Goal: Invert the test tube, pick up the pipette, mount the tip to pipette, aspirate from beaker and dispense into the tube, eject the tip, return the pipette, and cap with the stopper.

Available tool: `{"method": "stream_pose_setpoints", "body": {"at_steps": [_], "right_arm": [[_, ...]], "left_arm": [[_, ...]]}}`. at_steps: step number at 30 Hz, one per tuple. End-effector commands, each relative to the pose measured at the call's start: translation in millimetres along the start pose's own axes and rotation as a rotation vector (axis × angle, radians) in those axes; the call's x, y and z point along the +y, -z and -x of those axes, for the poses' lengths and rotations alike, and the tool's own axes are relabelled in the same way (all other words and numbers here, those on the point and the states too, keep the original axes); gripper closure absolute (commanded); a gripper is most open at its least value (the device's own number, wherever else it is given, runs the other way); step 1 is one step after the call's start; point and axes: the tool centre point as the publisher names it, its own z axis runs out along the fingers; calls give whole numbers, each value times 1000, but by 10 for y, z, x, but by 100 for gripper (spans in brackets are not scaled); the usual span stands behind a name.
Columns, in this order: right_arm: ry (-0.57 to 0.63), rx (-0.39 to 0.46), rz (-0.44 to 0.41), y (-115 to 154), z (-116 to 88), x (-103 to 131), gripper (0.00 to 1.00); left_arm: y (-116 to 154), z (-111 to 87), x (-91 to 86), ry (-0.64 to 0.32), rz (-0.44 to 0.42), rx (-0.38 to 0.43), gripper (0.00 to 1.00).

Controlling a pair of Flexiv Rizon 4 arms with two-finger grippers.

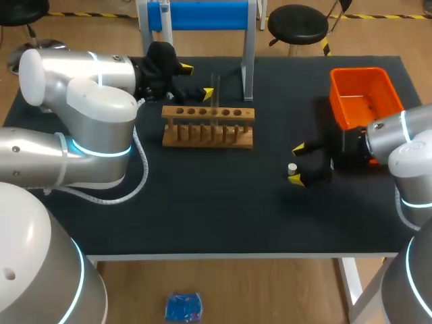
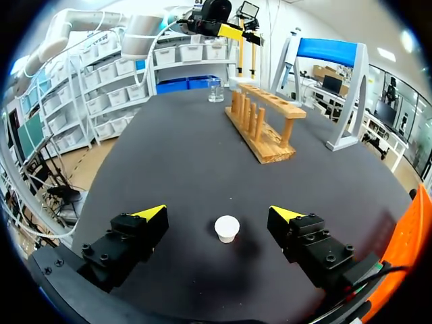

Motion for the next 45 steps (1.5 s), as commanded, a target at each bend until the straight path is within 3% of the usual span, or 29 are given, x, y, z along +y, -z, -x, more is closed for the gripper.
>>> {"method": "stream_pose_setpoints", "body": {"at_steps": [1,3,5,6,9,17,27,41,44,45], "right_arm": [[2,0,0,-49,6,-16,0],[3,2,-1,-56,3,-19,0],[4,1,-2,-59,1,-20,18],[3,2,-1,-61,-1,-22,32],[2,1,-3,-78,-1,-30,50],[-9,2,-4,-108,18,-57,55],[-12,-6,-8,-128,31,-76,53],[-20,-14,-10,-150,81,-103,62],[-18,-16,-13,-154,86,-112,65],[-18,-17,-14,-155,88,-114,71]], "left_arm": [[0,5,1,0,0,2,0],[0,5,1,0,0,2,0],[0,5,1,0,0,2,0],[0,5,1,0,0,2,0],[0,5,1,0,0,2,0],[0,5,1,0,0,2,0],[0,5,1,0,0,2,0],[0,5,1,0,0,2,0],[0,5,1,0,0,2,0],[0,5,1,0,0,2,0]]}}
